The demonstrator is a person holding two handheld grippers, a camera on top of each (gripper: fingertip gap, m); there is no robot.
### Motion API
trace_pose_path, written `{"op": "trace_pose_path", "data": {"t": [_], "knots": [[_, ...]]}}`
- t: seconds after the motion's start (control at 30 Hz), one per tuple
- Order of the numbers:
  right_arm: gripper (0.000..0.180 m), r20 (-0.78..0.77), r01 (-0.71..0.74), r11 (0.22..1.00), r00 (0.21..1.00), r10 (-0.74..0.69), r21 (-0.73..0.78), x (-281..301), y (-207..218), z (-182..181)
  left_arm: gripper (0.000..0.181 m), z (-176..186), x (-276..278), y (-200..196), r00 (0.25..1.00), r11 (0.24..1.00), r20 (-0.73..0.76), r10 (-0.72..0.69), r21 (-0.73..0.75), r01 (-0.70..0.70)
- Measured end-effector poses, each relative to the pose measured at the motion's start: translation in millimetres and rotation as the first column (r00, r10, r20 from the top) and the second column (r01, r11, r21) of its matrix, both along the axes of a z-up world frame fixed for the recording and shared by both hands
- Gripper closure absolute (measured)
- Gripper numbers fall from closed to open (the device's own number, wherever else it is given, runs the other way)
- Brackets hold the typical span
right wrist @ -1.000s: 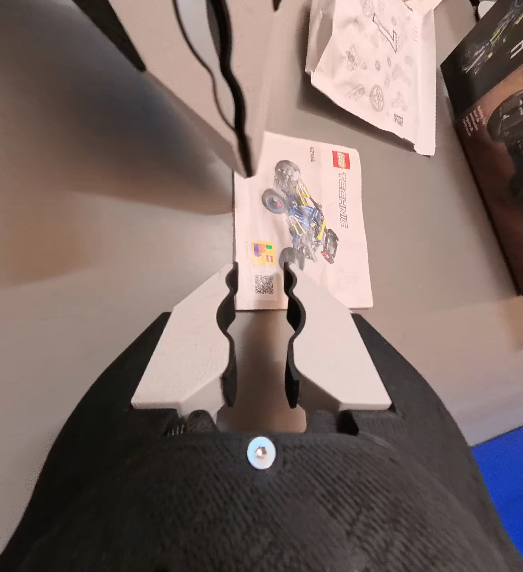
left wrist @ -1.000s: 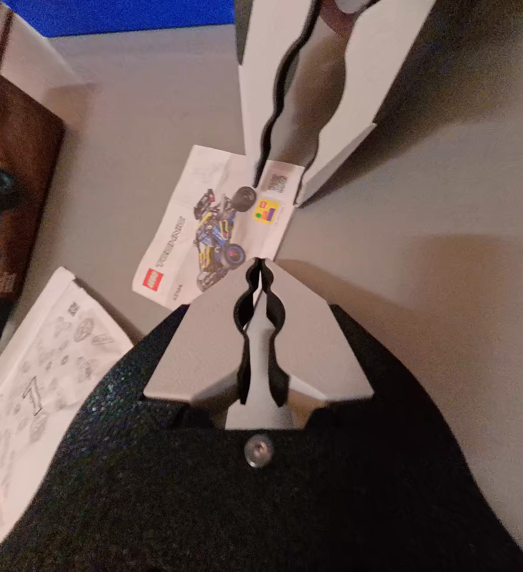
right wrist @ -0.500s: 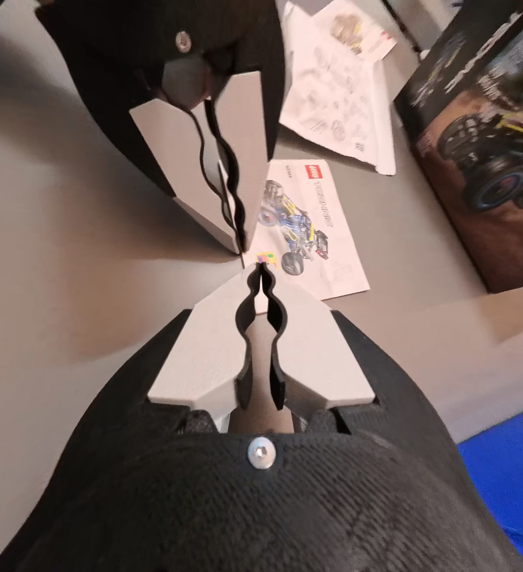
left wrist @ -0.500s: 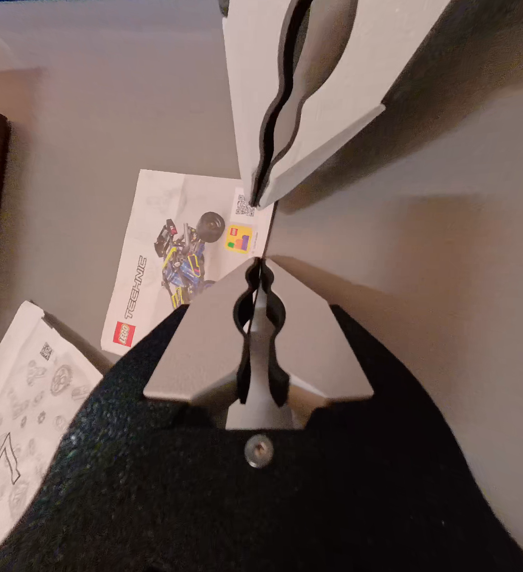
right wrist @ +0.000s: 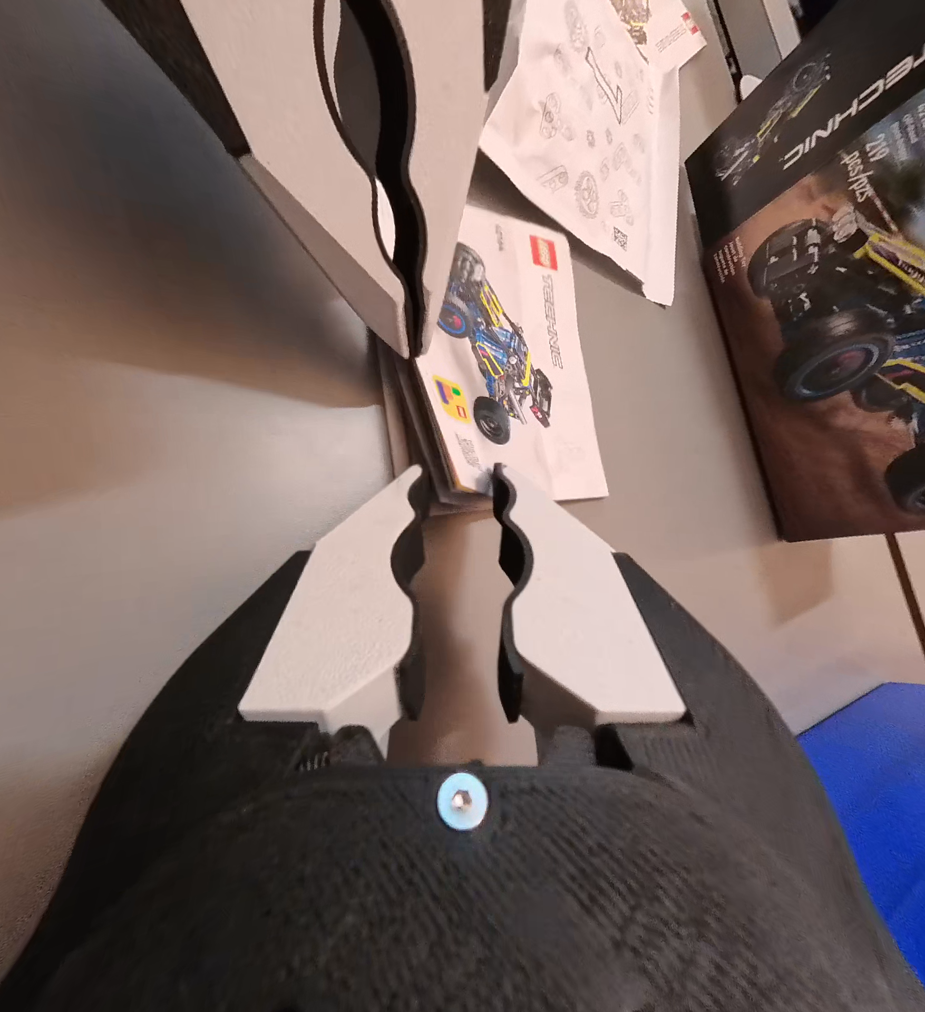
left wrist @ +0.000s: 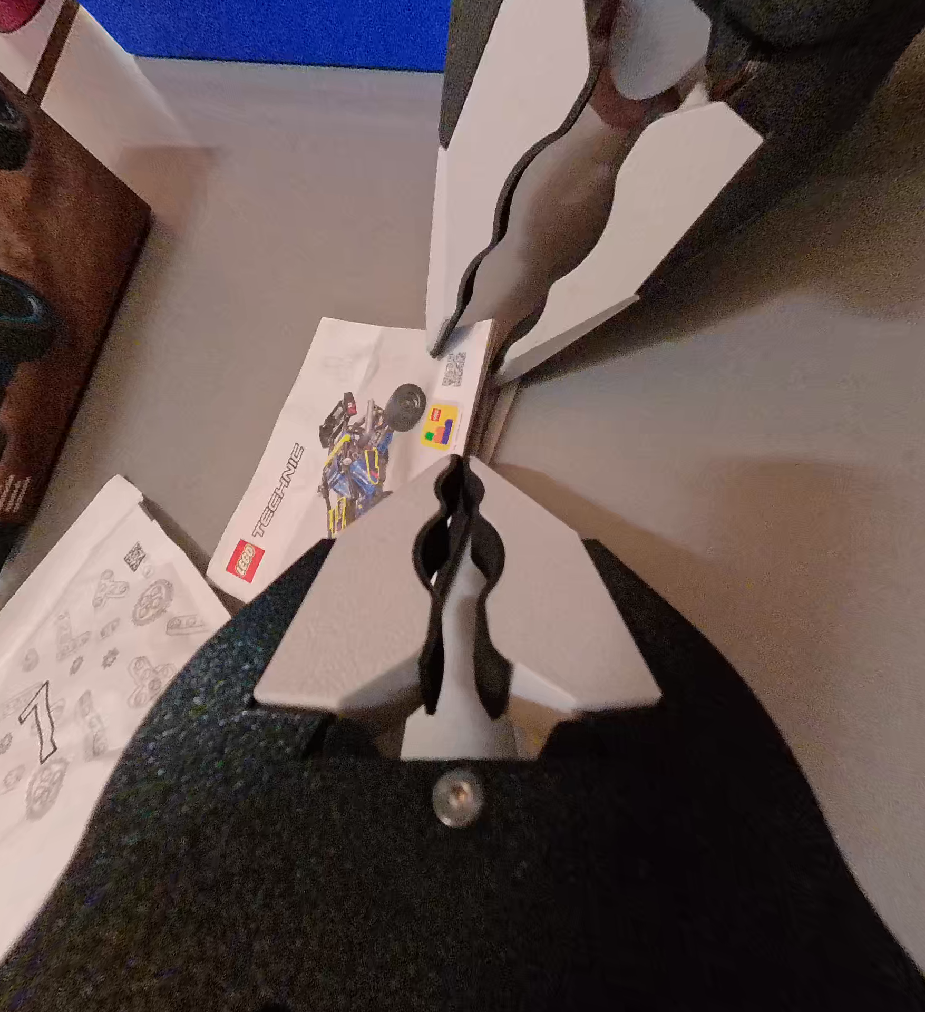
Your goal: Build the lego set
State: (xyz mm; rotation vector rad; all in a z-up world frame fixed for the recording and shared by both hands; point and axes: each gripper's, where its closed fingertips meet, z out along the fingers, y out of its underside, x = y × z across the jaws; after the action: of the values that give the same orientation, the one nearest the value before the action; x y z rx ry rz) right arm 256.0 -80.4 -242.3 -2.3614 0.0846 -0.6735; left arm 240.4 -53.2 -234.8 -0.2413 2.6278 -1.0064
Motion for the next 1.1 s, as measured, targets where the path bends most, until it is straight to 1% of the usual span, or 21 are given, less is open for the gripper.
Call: {"op": "trace_pose_path", "data": {"t": [0.03, 0.1, 0.13, 0.2, 0.27, 0.33, 0.4, 0.47, 0.53, 0.6, 0.67, 0.7, 0.8, 0.87, 0.9, 0.93, 1.1], "knots": [[0.164, 0.016, -0.003, 1.0, 1.0, 0.003, -0.01, 2, 0, -1, 0.181, 1, 1, 1, 1.0, 1.0, 0.003, 0.003, 0.0, -0.003], [0.173, 0.053, -0.004, 1.0, 0.999, 0.005, -0.016, 5, 0, -2, 0.181, 2, 2, 2, 1.0, 1.0, 0.009, 0.009, -0.006, -0.009], [0.173, 0.07, -0.004, 1.0, 0.998, 0.005, -0.007, 5, 0, -1, 0.181, 2, 2, 2, 1.0, 1.0, 0.009, 0.01, -0.008, -0.01], [0.164, 0.089, 0.001, 1.0, 0.996, -0.002, 0.014, 5, -1, 2, 0.181, 3, 3, 2, 1.0, 1.0, 0.013, 0.013, -0.013, -0.013], [0.147, 0.069, 0.02, 1.0, 0.997, -0.02, 0.006, 2, -5, 0, 0.181, 3, 4, 3, 1.0, 1.0, 0.013, 0.014, -0.017, -0.013], [0.138, 0.053, 0.055, 0.998, 0.997, -0.056, 0.03, 0, -11, 2, 0.181, 5, 4, 4, 1.0, 0.999, 0.011, 0.018, -0.028, -0.018], [0.135, 0.014, 0.078, 0.993, 0.997, -0.079, 0.092, -5, -12, 8, 0.181, 6, 3, 5, 1.0, 0.999, 0.002, 0.019, -0.047, -0.019], [0.141, -0.015, 0.093, 0.98, 0.996, -0.092, 0.177, -7, -9, 15, 0.181, 4, 2, 6, 1.0, 0.998, -0.016, 0.017, -0.062, -0.018], [0.145, -0.071, 0.125, 0.969, 0.991, -0.112, 0.215, -6, -8, 14, 0.181, 2, 1, 6, 0.999, 0.997, -0.033, 0.017, -0.074, -0.019], [0.145, -0.087, 0.149, 0.969, 0.987, -0.134, 0.196, -4, -9, 10, 0.181, 1, 2, 6, 0.999, 0.997, -0.036, 0.015, -0.076, -0.017], [0.153, -0.09, 0.116, 0.976, 0.991, -0.101, 0.185, -8, -5, 6, 0.181, 0, 0, 6, 0.999, 0.998, -0.036, 0.011, -0.064, -0.013], [0.153, -0.079, 0.117, 0.976, 0.991, -0.104, 0.182, -7, -4, 5, 0.181, -1, 0, 6, 0.999, 0.998, -0.034, 0.009, -0.054, -0.011], [0.163, -0.06, 0.119, 0.985, 0.992, -0.112, 0.123, -5, -8, -3, 0.181, -1, 0, 6, 1.0, 0.999, -0.03, 0.006, -0.051, -0.007], [0.166, -0.037, 0.12, 0.986, 0.993, -0.116, 0.119, -3, -7, -4, 0.181, 0, 1, 5, 1.0, 0.998, -0.025, 0.005, -0.055, -0.007], [0.17, -0.035, 0.121, 0.985, 0.992, -0.118, 0.127, -3, -6, -3, 0.178, 1, 2, 5, 1.0, 0.998, -0.021, 0.011, -0.058, -0.012], [0.175, -0.031, 0.127, 0.984, 0.992, -0.124, 0.121, -2, -7, -4, 0.179, 1, 3, 4, 1.0, 0.998, -0.02, 0.014, -0.06, -0.015], [0.18, -0.011, 0.129, 0.986, 0.992, -0.129, 0.103, -1, -7, -6, 0.181, 1, 5, 1, 1.0, 0.999, 0.005, 0.017, -0.036, -0.017]]}}
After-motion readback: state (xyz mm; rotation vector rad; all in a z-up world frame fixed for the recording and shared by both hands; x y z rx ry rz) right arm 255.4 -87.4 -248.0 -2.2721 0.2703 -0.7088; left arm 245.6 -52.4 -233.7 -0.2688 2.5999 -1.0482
